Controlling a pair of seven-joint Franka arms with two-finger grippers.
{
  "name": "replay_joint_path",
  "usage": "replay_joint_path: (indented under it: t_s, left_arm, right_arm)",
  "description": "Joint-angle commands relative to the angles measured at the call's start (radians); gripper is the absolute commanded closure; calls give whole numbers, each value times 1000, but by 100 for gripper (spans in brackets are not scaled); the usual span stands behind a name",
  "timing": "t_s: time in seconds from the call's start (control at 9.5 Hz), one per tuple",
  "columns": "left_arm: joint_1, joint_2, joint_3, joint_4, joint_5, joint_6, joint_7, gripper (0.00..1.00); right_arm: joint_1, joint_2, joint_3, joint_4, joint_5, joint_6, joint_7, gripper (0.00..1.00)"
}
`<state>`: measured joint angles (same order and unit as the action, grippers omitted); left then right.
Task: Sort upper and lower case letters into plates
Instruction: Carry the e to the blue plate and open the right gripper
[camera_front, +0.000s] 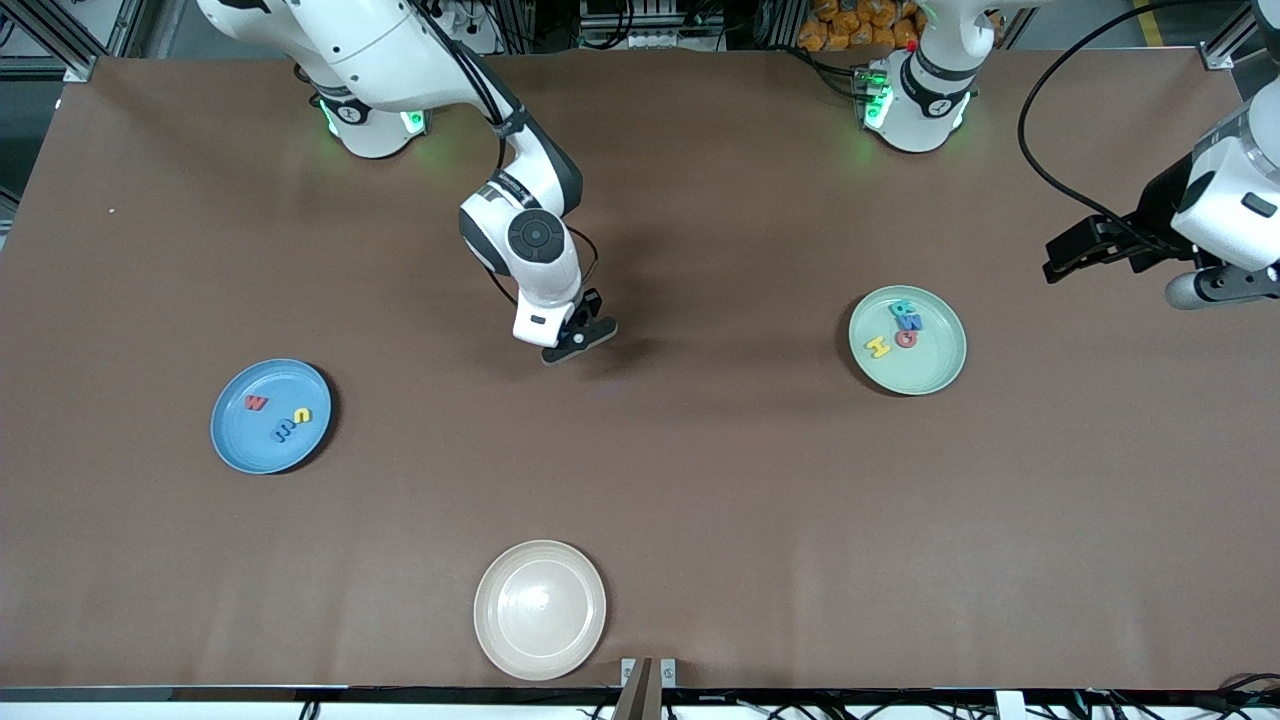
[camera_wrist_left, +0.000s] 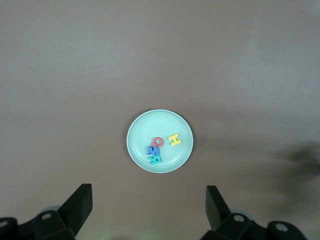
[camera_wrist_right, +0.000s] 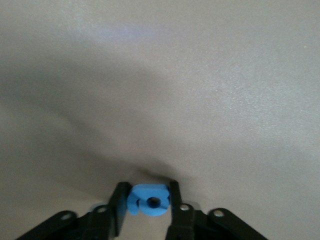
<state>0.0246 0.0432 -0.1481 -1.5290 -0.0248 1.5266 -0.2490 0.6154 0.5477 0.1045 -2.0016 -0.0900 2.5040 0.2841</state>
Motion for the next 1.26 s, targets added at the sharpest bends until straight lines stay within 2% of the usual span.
replay_joint_path:
  t_s: [0.0,0.21,0.74,1.05,1.16]
  left_arm:
    - [3,-29,-19,-19,-12,-37,28,0]
    - [3,-28,-42,-16,-12,-52,36,0]
    - [15,-26,-44,-14,-12,-54,94,0]
    - [9,-19,-42,-8,-11,-54,85,0]
    - [9,-19,-44,-8,-11,-54,83,0]
  right_arm:
    - [-22,-27,7,-11,7,9,-3,100]
    - [-87,-63,9,15,9,-2,-35,100]
    - [-522,-155,3,23,7,-132,-466,100]
    - [-777,-117,0,17,3,-154,-762,100]
    - [-811,-109,0,18,1,-154,-804,99]
